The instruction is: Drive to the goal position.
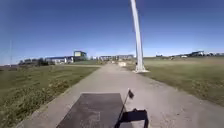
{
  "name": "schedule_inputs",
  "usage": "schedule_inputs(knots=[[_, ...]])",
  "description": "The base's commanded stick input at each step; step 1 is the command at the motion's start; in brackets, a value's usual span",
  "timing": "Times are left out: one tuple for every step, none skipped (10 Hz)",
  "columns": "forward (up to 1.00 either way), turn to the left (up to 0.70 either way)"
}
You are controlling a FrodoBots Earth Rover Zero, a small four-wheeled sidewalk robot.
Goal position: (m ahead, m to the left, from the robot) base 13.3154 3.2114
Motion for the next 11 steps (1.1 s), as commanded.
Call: schedule_inputs(knots=[[1.00,0.00],[1.00,0.00],[1.00,0.00],[1.00,0.00],[1.00,0.00],[1.00,0.00],[1.00,0.00],[1.00,0.00],[1.00,0.00],[1.00,0.00],[1.00,0.00]])
